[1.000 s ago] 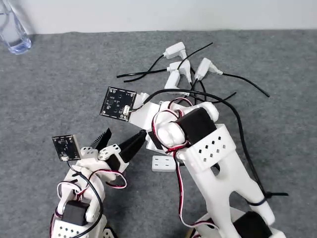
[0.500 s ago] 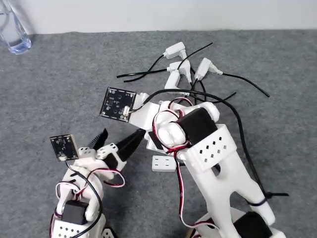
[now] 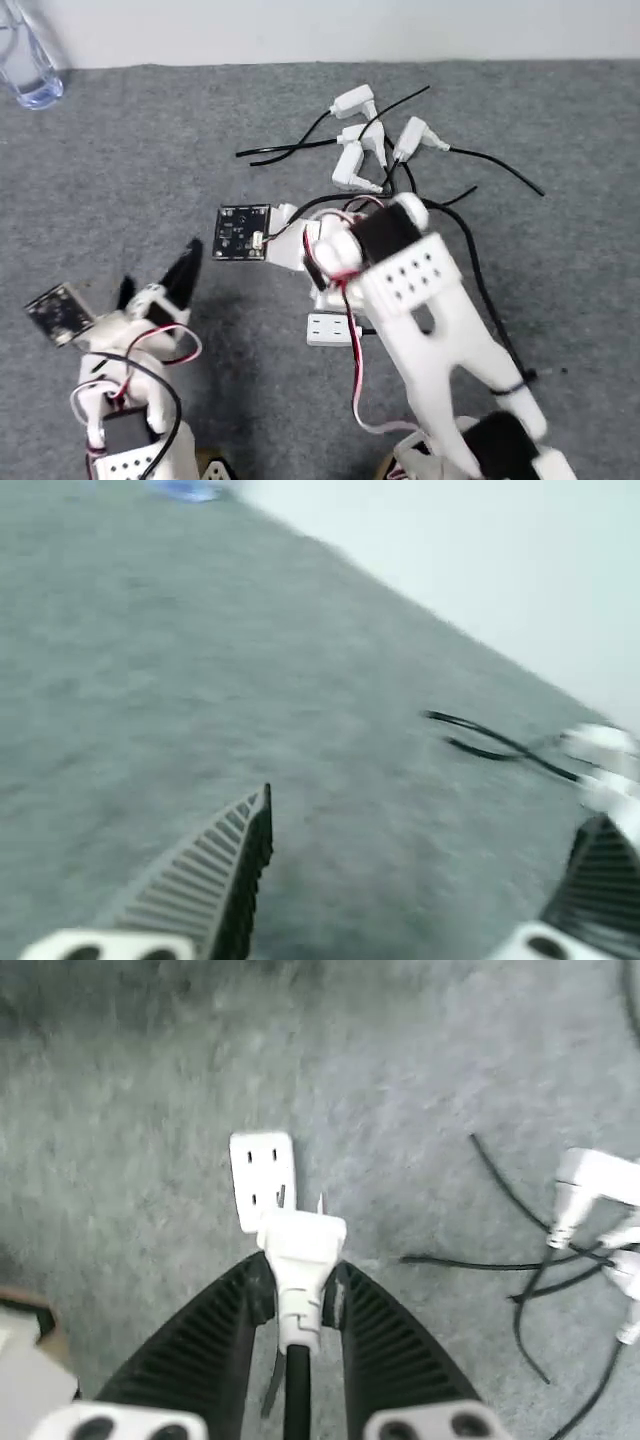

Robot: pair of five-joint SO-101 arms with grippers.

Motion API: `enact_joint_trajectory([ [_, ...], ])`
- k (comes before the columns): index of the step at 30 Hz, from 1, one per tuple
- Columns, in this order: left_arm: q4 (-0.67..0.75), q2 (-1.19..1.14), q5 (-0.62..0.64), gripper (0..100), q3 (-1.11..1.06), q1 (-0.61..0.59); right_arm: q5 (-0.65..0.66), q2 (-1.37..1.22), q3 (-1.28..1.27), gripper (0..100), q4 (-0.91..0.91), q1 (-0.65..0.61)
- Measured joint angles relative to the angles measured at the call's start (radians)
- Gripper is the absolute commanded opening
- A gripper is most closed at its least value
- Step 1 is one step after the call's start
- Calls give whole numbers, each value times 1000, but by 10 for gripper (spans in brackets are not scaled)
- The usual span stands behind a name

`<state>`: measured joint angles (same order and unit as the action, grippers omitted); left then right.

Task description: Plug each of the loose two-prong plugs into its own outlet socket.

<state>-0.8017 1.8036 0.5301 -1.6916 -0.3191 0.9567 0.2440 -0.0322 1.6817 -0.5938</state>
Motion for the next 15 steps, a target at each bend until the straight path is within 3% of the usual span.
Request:
enact_joint_trajectory([
  [4, -58, 0, -31, 433, 0, -97, 97, -118, 0, 9, 0, 5],
  [15, -83, 0, -41, 433, 0, -117, 180, -362, 0, 9, -9, -68],
])
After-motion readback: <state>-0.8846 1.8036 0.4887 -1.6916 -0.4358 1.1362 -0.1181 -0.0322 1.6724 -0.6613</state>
